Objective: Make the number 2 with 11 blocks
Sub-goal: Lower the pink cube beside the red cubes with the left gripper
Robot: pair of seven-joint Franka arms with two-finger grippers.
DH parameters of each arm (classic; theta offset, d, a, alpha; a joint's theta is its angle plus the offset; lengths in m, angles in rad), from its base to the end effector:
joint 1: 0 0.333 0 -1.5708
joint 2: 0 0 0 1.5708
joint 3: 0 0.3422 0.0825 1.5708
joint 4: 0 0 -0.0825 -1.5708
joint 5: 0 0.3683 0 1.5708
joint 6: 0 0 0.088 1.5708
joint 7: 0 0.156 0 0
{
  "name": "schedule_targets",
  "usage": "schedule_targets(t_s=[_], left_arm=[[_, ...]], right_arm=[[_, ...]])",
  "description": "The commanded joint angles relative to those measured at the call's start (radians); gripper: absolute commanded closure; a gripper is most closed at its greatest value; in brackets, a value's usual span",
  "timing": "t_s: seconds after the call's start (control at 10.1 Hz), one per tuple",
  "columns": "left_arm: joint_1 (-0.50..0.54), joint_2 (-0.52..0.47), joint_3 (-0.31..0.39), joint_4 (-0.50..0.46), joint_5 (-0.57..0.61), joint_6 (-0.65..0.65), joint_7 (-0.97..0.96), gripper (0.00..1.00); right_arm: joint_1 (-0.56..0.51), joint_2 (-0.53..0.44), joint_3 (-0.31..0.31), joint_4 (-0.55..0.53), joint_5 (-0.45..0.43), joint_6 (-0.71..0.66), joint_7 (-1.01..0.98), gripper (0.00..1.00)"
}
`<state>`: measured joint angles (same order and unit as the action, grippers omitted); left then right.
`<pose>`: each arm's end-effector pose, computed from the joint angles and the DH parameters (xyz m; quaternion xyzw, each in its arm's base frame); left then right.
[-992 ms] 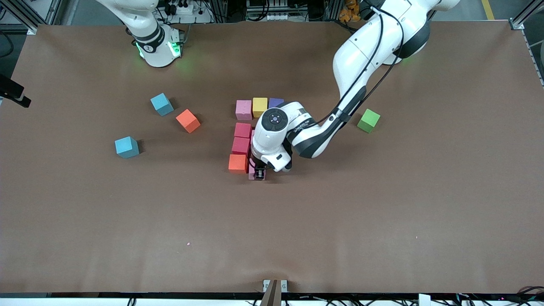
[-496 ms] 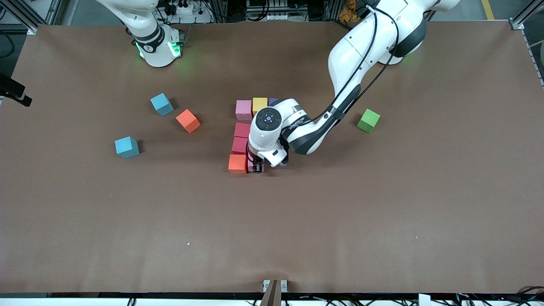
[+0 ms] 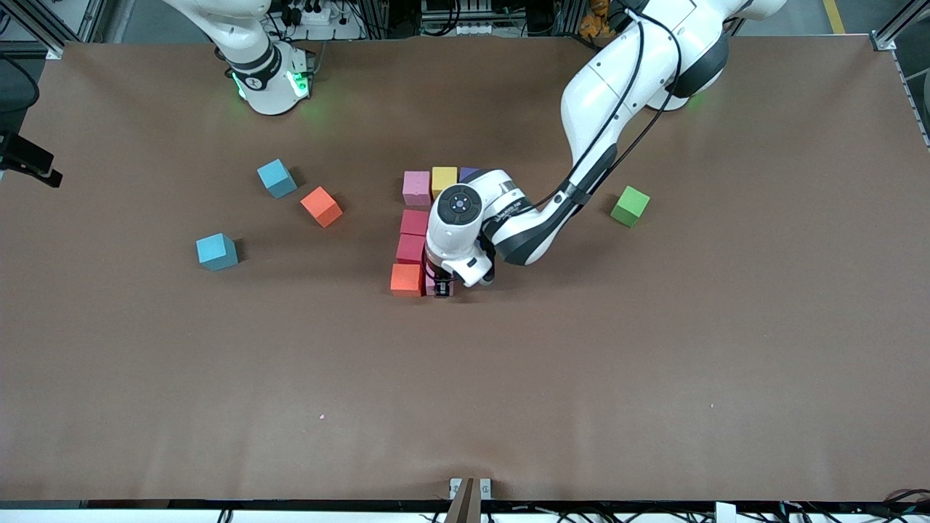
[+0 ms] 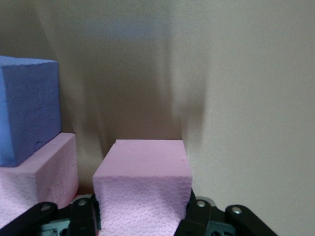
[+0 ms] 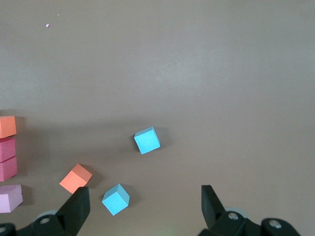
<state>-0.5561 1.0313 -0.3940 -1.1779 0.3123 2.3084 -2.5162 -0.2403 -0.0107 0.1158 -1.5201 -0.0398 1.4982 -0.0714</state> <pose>0.5442 -0.5765 0.1721 0.7006 0.7075 -0.0501 0.0785 0.5228 -0.0716 0.6241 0.9994 -0.0279 -0.0076 0.0198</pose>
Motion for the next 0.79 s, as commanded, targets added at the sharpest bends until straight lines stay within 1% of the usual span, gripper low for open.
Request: schedule_targets(t_s=[0.0, 0.3, 0.4, 0.5, 0.69], left_arm=[[-0.034, 0.01, 0.047, 0.026, -0.025, 0.023, -0.001, 1.0], [-0.034, 0.01, 0.053, 0.026, -0.025, 0.039, 0.0, 1.0], [-0.034, 0.01, 0.057, 0.024, -0.025, 0.048, 0.0, 0.62], [-0.036, 0.007, 0.058, 0.02, -0.022, 0.045, 0.002, 0.01], [-0.044, -0.003, 0.058, 0.017, -0.022, 0.034, 0.004, 0.0]], right_arm=[[0.002, 0.017, 0.002, 0.021, -0.008, -0.007, -0.005, 0.0], [0.004, 0.017, 0.004, 0.023, 0.001, -0.007, 0.004, 0.0], [0.006, 0.017, 0.004, 0.025, 0.001, -0.006, 0.007, 0.0], [0.006, 0.015, 0.004, 0.025, -0.002, -0.007, 0.005, 0.0], [0.004, 0.017, 0.002, 0.026, -0.003, 0.003, -0.005, 0.0]])
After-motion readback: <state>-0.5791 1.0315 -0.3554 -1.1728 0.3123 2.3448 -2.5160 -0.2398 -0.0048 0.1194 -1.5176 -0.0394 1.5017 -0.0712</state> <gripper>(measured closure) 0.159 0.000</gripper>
